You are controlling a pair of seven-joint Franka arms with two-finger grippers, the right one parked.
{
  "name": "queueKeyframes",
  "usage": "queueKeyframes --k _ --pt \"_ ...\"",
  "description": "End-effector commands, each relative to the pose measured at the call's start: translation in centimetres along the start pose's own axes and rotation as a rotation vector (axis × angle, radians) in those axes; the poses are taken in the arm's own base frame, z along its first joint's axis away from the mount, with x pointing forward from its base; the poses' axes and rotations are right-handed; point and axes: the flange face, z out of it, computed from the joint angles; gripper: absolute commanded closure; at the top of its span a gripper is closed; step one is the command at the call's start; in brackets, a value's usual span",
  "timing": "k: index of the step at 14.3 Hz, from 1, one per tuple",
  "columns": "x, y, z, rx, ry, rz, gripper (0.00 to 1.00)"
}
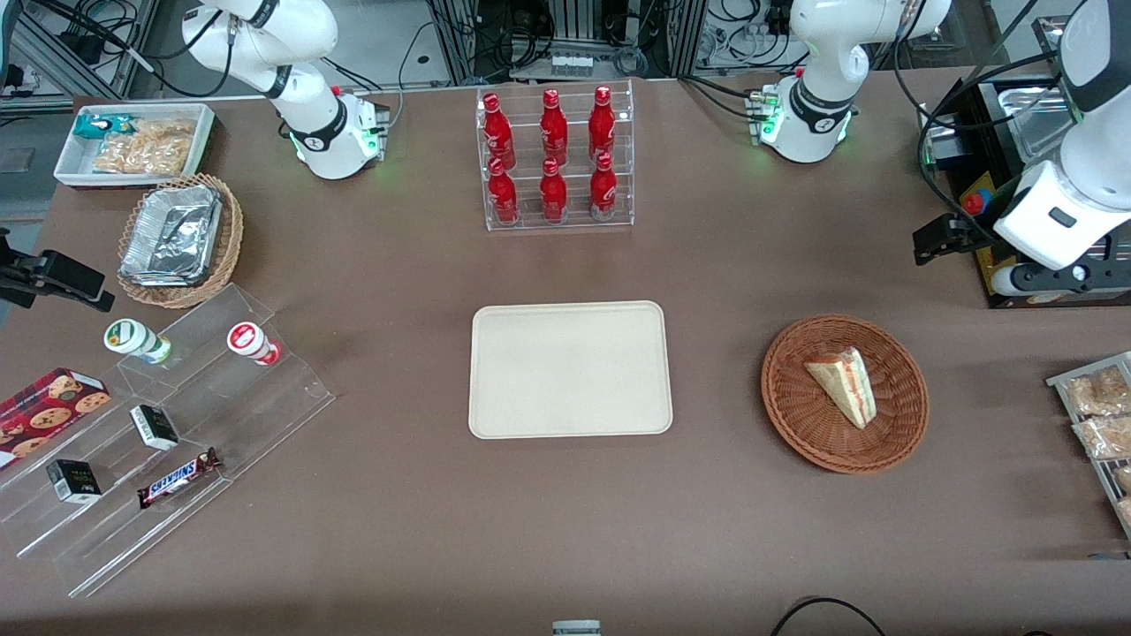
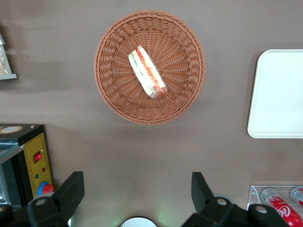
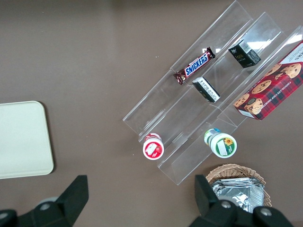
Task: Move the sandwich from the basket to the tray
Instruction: 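Move the left gripper over the wrapped sandwich in the wicker basket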
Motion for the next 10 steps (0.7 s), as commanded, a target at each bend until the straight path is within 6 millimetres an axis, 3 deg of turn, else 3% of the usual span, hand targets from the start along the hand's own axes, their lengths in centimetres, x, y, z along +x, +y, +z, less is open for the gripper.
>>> queueKeyframes --k 1,2,5,10 --pt "0.4 0.2 0.0 -0.024 -0.013 -0.002 0.00" --pt "0.8 0.2 0.6 -0.015 -0.022 -0.001 0.00" --pt "3.8 0.3 5.4 -0.012 -0.086 0.000 0.00" --pt "6.8 0.4 15.2 -0.014 -0.102 -0.048 0.00"
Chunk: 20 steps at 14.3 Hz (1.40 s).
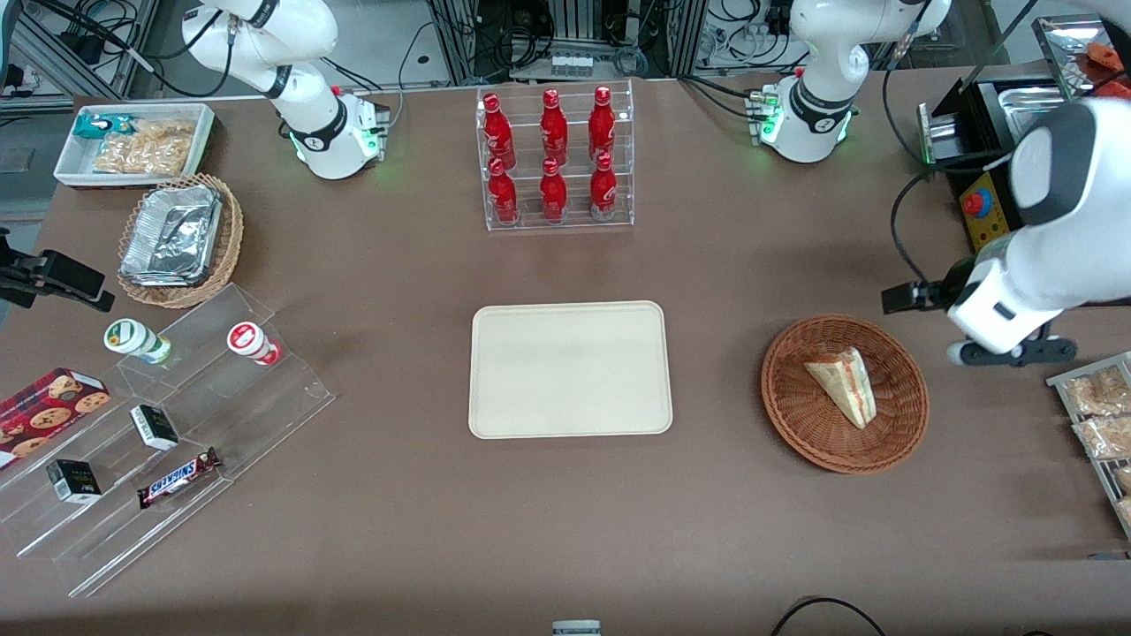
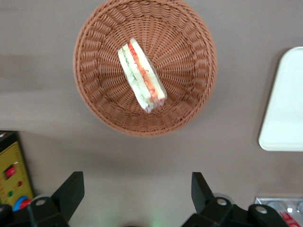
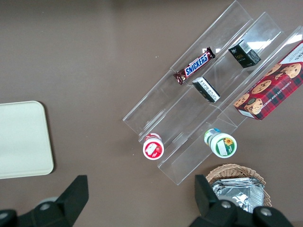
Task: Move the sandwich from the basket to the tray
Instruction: 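Move the left gripper over the wrapped sandwich in the wicker basket, then lower the left gripper and close it on the sandwich's crust edge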
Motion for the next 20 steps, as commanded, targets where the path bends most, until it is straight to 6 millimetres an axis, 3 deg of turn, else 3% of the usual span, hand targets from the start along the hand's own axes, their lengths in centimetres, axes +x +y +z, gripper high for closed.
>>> queueKeyframes --k 1,6,11,17,18,19,20 --pt "0.9 0.1 4.8 -0.003 0.030 -0.025 0.00" --pt "0.8 0.2 12.1 -0.024 0.132 -0.150 0.00" --pt "0.5 0.2 16.1 -0.076 0.212 -0.454 0.00" --pt "2.0 0.2 20.8 -0.134 0.264 -0.603 0.00" --pt "2.1 0.3 21.2 -0.131 0.259 -0.601 0.04" --pt "2.1 0.3 21.3 -0.130 0.257 -0.596 0.18" --pt "2.1 0.3 21.4 -0.128 0.253 -0.596 0.47"
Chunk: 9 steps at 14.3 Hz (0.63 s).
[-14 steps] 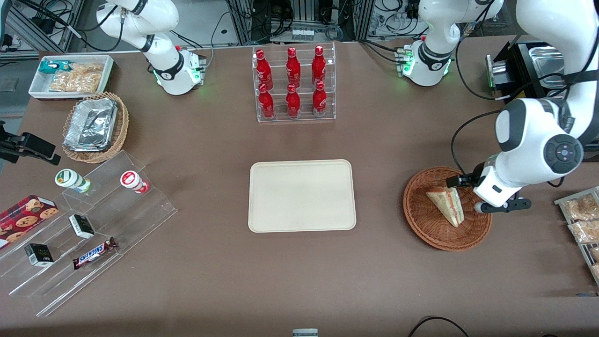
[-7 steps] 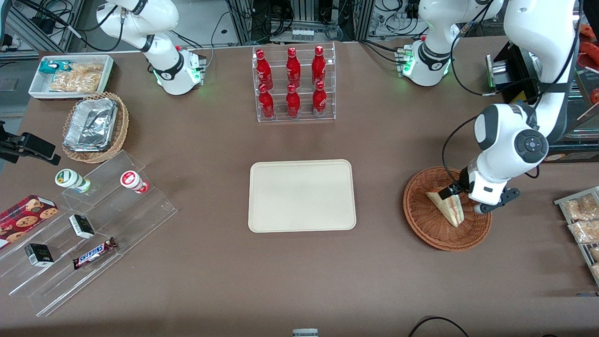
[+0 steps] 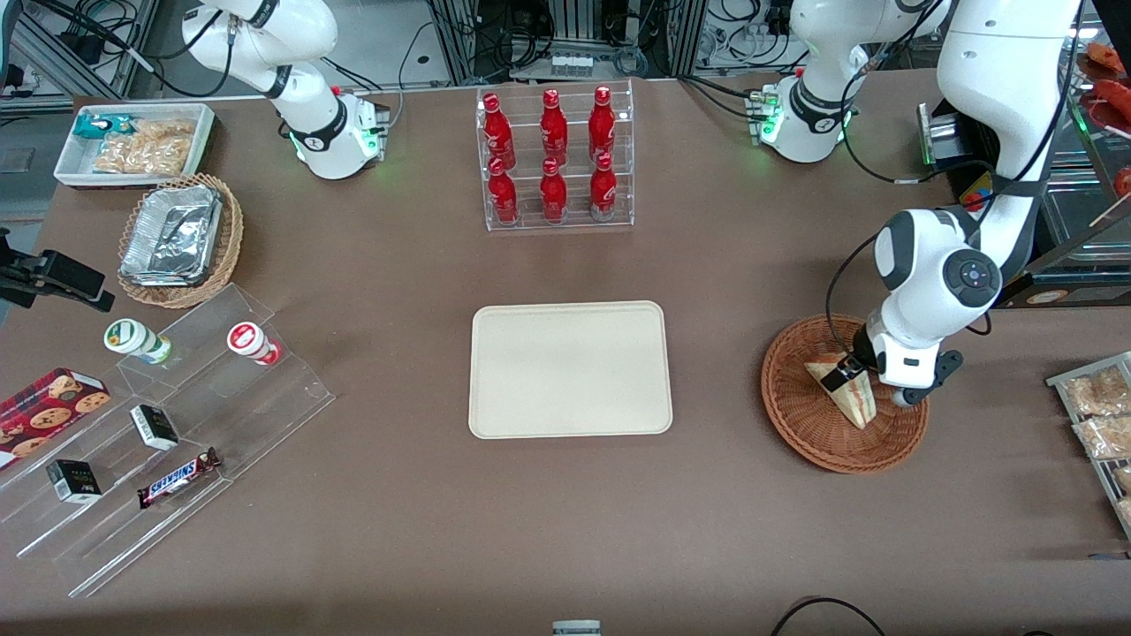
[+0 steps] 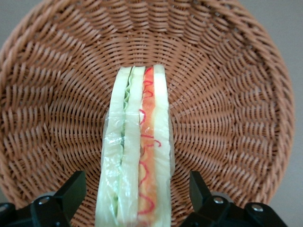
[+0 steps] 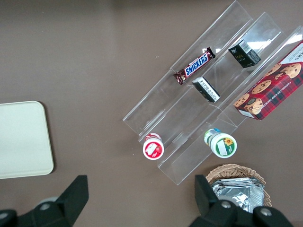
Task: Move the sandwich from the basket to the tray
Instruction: 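Lower the left gripper and close it on the sandwich's crust edge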
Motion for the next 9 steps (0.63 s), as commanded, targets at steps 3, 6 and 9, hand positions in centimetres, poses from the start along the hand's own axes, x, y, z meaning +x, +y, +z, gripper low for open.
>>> queueKeyframes --k 3,6,9 --pt "0.0 0.3 -0.6 -0.005 0.013 0.004 0.92" --pt "0.3 0.8 -4.1 0.021 -0.014 0.136 0.95" --pt "0.4 3.5 -7.7 0.075 -0.098 0.248 0.96"
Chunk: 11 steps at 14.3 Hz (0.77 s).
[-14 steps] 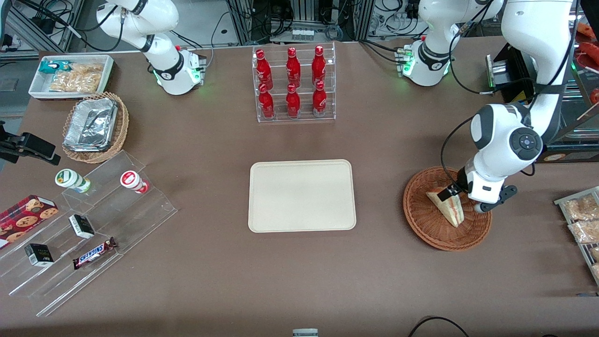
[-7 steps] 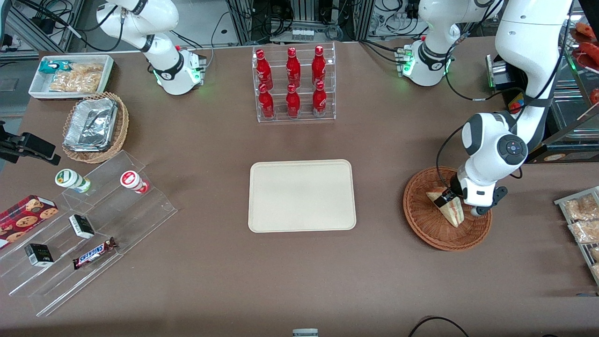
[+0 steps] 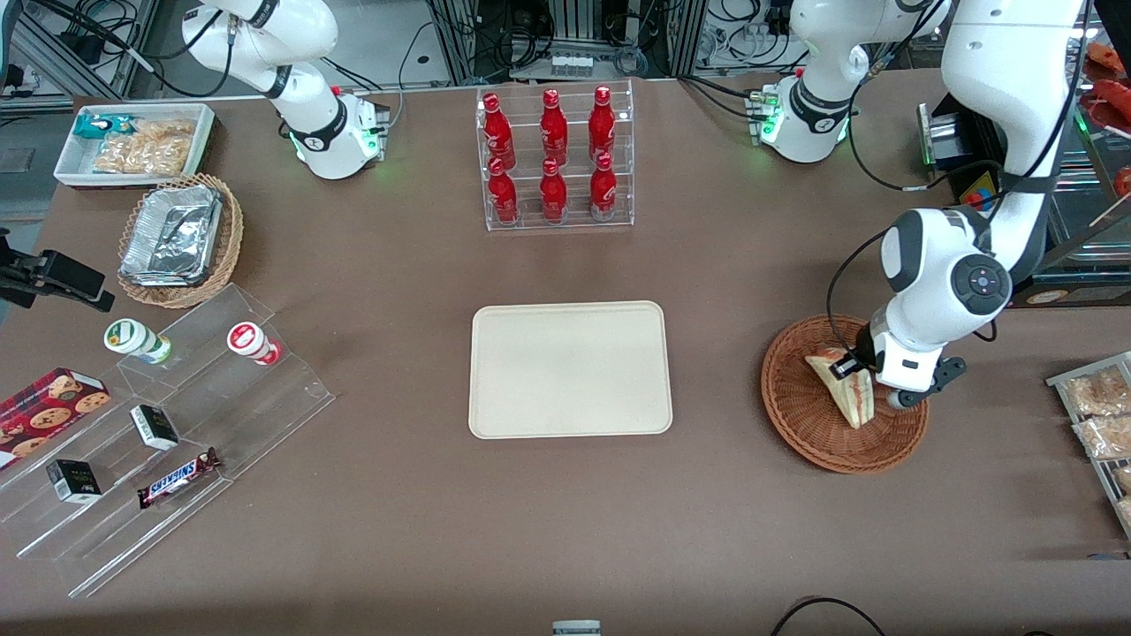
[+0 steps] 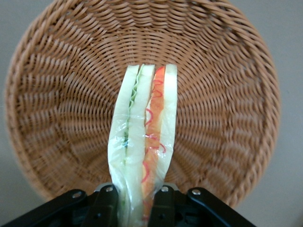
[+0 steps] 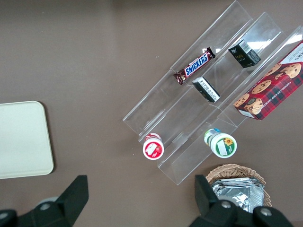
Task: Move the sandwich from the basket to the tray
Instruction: 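Lower the left gripper and close it on the sandwich's crust edge, then lift the sandwich and carry it with the left gripper over the tray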
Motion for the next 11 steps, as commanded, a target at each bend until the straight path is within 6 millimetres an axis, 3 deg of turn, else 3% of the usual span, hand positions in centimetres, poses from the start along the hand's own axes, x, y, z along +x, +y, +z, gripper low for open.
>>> queueKeyframes --k 1,4,7,10,11 --pt "-0.3 3.3 -4.5 0.031 -0.039 0.155 0.96" --pt "-2.0 7.6 -6.3 0.066 -0.082 0.283 0.95" --pt "-4.3 12.9 -5.8 0.093 -0.102 0.409 0.93" --pt "-10.0 19.4 -4.3 0.098 -0.103 0.437 0.94" --pt "-11.0 21.6 -3.8 0.099 -0.098 0.424 0.94"
